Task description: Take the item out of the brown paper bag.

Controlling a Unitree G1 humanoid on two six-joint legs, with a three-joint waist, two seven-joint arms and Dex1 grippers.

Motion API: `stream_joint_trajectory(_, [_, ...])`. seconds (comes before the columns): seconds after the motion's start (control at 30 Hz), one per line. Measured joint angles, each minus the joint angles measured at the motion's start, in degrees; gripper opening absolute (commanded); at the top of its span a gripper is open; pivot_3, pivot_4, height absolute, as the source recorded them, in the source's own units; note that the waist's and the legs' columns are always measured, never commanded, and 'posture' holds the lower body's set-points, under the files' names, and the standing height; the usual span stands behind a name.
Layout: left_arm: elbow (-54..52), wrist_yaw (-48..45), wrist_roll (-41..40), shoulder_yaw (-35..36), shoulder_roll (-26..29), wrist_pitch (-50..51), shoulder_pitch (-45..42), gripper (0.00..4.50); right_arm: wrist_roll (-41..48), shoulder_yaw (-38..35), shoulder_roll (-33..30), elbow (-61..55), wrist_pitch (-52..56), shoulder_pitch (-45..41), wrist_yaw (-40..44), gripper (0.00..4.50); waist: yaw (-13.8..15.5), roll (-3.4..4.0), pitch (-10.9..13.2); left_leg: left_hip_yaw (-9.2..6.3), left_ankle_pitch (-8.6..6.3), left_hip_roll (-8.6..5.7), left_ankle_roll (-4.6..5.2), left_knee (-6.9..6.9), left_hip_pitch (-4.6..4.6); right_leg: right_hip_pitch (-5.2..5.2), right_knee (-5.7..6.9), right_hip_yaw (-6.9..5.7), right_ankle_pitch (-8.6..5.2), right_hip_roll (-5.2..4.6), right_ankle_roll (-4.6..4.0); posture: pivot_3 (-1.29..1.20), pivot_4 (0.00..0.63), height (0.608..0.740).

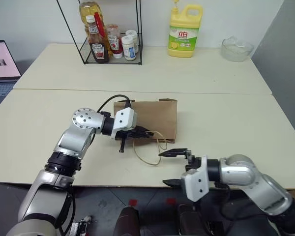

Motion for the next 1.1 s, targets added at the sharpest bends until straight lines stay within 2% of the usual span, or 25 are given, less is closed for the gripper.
stream_joint_trajectory(0.3, [0.13, -0.77, -0.01, 0.16, 0.26, -0.54, 1.19, 0.03, -7.94, 2.42, 6.58, 9.38, -1.65, -2.98, -0.69, 4.27, 0.02, -0.01, 0.00, 0.00, 0.00, 0.00, 0.00, 0.01, 0.01, 0.01, 0.02, -0.01, 0.00, -0.01, 0.00, 0.00, 0.150, 0.740])
stream_joint_trajectory(0.33, [0.16, -0.79, 0.00, 0.16, 0.29, -0.80, 1.19, 0.01, -8.70, 2.42, 7.10, 10.11, -1.67, -3.37, -0.97, 4.09, 0.02, 0.00, 0.00, 0.00, 0.00, -0.01, -0.01, 0.01, 0.01, 0.01, 0.03, 0.00, 0.00, -0.01, 0.00, 0.00, 0.150, 0.740])
stream_joint_trajectory(0.43, [0.16, -0.75, 0.00, 0.16, 0.31, -1.36, 1.24, 0.00, -10.96, 2.41, 7.69, 11.80, -2.47, -4.15, -1.47, 3.30, 0.03, -0.01, -0.01, 0.00, 0.00, -0.01, 0.00, 0.01, 0.01, 0.01, 0.03, 0.00, 0.00, -0.01, 0.00, 0.00, 0.150, 0.740])
stream_joint_trajectory(0.73, [0.15, -0.53, 0.00, 0.16, 0.31, -1.13, 1.24, 0.00, -14.65, 3.59, 8.66, 14.51, -4.71, -3.67, -2.40, 0.01, 0.02, -0.01, -0.01, 0.00, -0.01, -0.01, 0.02, 0.01, 0.01, 0.01, 0.04, 0.00, 0.00, -0.01, 0.00, 0.00, 0.150, 0.740])
stream_joint_trajectory(1.1, [0.15, 1.89, -0.35, 1.35, -0.71, 2.99, -1.65, 0.00, -15.47, 3.57, 9.21, 15.57, -4.47, -3.20, -1.88, 0.01, 0.04, -0.01, -0.01, 0.00, -0.03, -0.01, 0.06, 0.03, 0.01, 0.01, 0.05, -0.01, 0.00, -0.01, 0.00, 0.00, 0.150, 0.740])
